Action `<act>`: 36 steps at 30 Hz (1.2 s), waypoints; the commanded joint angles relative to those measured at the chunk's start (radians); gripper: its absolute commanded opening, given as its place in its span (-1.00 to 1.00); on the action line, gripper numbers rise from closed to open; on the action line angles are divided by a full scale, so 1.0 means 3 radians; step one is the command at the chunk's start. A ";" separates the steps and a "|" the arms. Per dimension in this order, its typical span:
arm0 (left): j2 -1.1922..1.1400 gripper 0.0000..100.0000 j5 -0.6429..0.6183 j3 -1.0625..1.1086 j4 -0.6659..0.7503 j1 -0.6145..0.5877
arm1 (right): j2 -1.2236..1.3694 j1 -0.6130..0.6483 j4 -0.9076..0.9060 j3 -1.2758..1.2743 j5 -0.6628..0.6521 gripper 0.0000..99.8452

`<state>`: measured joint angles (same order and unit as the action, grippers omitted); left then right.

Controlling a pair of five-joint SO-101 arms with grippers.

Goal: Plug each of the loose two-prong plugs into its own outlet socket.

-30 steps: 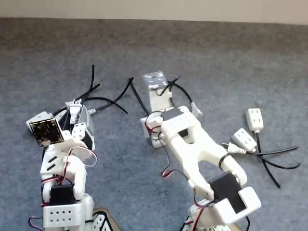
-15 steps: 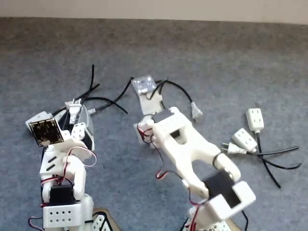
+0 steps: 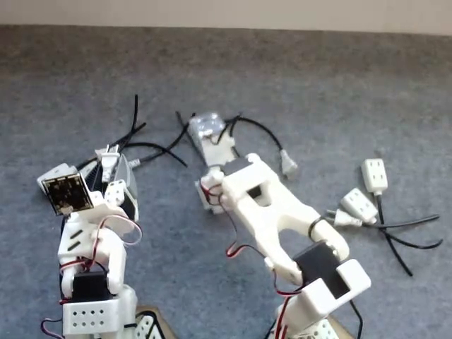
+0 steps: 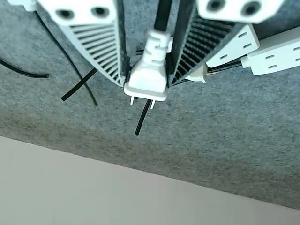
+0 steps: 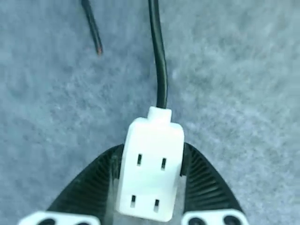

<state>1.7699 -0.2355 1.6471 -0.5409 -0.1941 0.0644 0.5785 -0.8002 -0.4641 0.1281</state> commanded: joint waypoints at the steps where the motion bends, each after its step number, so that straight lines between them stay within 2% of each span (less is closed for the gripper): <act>1: 0.0033 -0.99 -0.0026 -0.0008 0.0072 -0.0038 | -0.0023 -0.0079 -0.0013 0.0294 0.0711 -0.90; 8: 0.0038 -0.99 -0.0026 0.0008 0.0072 -0.0038 | -0.0018 -0.0074 0.0146 0.0335 0.1729 -0.90; 14: 0.0038 -0.99 -0.0026 0.0100 0.0215 -0.0038 | 0.0095 0.0028 0.0391 0.0335 0.2000 -0.90; 20: 0.0033 -0.99 -0.0026 0.0115 0.0245 -0.0033 | 0.0841 0.0028 0.0448 0.0673 0.2025 -0.90; 23: 0.0028 -0.99 -0.0026 0.0115 0.0245 -0.0033 | 0.1143 0.0043 0.0156 0.1082 0.2025 -0.89; 28: 0.0028 -0.99 -0.0026 0.0115 0.0245 0.0008 | 0.1240 0.0115 -0.0565 0.1823 0.2025 -0.57; 31: 0.0028 -0.99 -0.0010 0.0115 0.0245 0.0105 | 0.1240 0.0115 -0.0867 0.2192 0.1995 -0.48; 36: 0.0013 -0.99 -0.0005 0.0095 0.0245 0.0125 | 0.1235 0.0100 -0.1537 0.2949 0.1412 -0.48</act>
<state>1.7699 -0.2340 1.6778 -0.4902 -0.1772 0.4634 0.6030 -1.1500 0.2570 0.6575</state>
